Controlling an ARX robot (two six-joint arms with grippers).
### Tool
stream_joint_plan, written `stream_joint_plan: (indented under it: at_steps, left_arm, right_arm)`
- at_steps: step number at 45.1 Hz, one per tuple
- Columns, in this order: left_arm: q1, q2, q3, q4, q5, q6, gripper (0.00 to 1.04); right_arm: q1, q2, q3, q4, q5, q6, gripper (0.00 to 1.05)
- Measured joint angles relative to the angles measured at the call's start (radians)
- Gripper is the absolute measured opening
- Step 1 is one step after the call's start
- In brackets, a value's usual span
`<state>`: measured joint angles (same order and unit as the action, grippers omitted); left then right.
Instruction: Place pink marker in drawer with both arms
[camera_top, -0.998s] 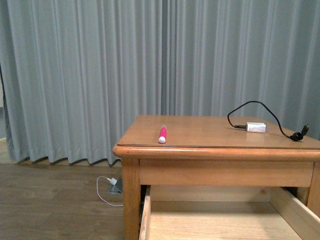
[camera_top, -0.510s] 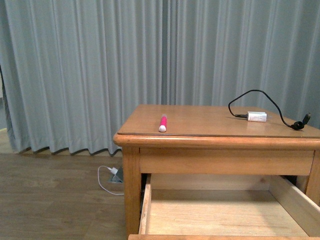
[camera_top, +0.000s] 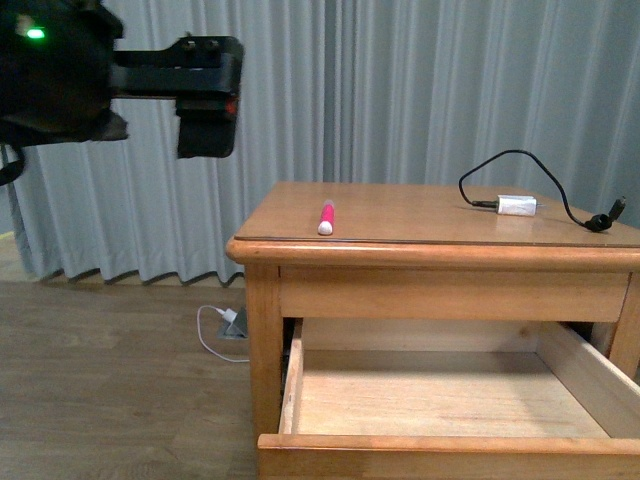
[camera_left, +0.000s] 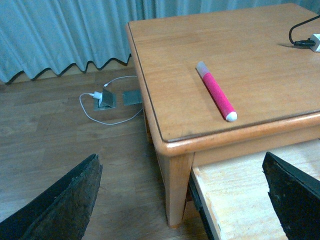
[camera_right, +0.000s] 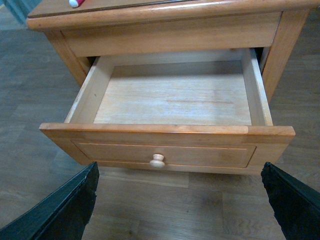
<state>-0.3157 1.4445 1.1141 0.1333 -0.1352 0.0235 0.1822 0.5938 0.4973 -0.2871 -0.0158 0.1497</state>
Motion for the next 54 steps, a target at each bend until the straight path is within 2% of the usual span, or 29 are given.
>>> stream_joint_plan:
  at_steps: [16,24,37,54]
  left_arm:
    - [-0.037,0.466,0.602,-0.294,-0.004,-0.042,0.99]
    - [-0.064,0.657,0.822,-0.415,-0.039,-0.100,0.99]
    - [-0.079,0.786,0.959,-0.468,-0.056,-0.133,0.99]
    - [-0.092,0.834,1.022,-0.517,-0.068,-0.108,0.99]
  right_arm:
    - [0.000,0.000,0.000,0.000,0.000,0.000,0.96]
    - [0.000,0.000,0.000,0.000,0.000,0.000,0.96]
    - [0.000,0.000,0.000,0.000,0.000,0.000,0.96]
    - [0.000,0.000,0.000,0.000,0.000,0.000,0.96]
